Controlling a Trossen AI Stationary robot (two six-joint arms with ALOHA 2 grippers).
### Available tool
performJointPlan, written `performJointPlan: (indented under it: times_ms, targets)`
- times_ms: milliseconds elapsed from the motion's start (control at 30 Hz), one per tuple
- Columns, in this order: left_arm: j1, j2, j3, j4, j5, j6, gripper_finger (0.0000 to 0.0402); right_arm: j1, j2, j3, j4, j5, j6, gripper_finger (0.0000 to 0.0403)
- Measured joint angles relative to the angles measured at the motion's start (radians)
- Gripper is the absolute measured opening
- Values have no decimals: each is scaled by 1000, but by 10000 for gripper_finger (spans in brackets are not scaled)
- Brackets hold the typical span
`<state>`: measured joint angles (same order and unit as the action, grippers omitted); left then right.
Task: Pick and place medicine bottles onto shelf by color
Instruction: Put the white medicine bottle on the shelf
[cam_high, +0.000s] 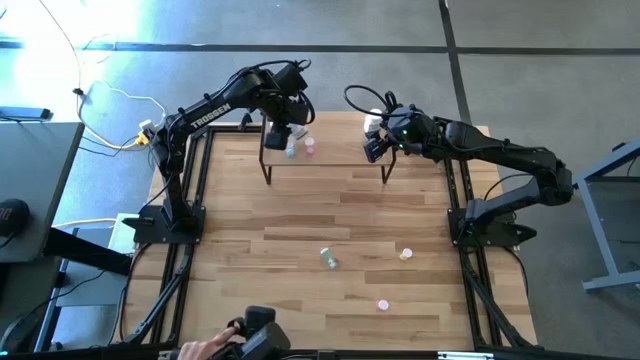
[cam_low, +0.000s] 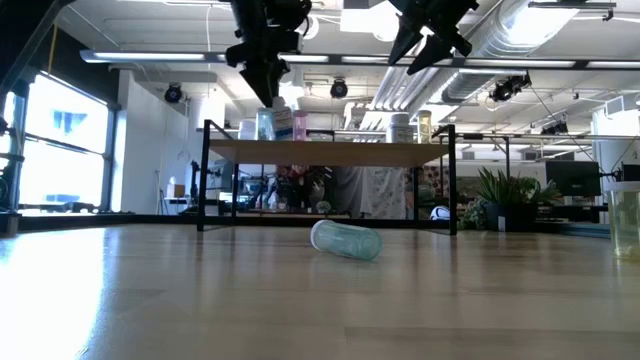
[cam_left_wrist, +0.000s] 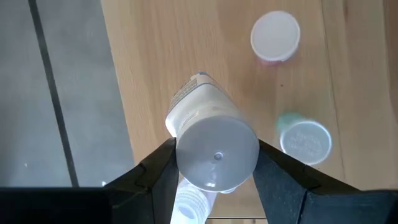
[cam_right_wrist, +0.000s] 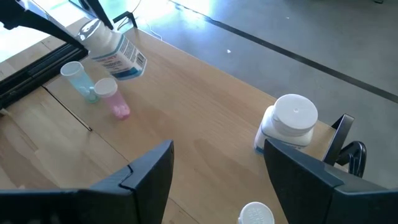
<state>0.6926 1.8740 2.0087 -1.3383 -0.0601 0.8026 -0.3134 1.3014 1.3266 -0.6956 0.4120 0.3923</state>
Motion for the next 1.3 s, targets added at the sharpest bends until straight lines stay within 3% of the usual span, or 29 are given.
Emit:
performJointPlan:
  times_ms: [367, 1167, 1300]
  targets:
    - [-1, 31, 0, 7, -34, 19, 169, 0, 0, 0, 0, 0, 0, 240]
    - [-19, 31, 0, 52, -59, -50, 213, 0, 0, 0, -4, -3, 0, 240]
    - [-19, 30, 0, 58, -103, -66, 213, 0, 0, 0, -4, -3, 0, 240]
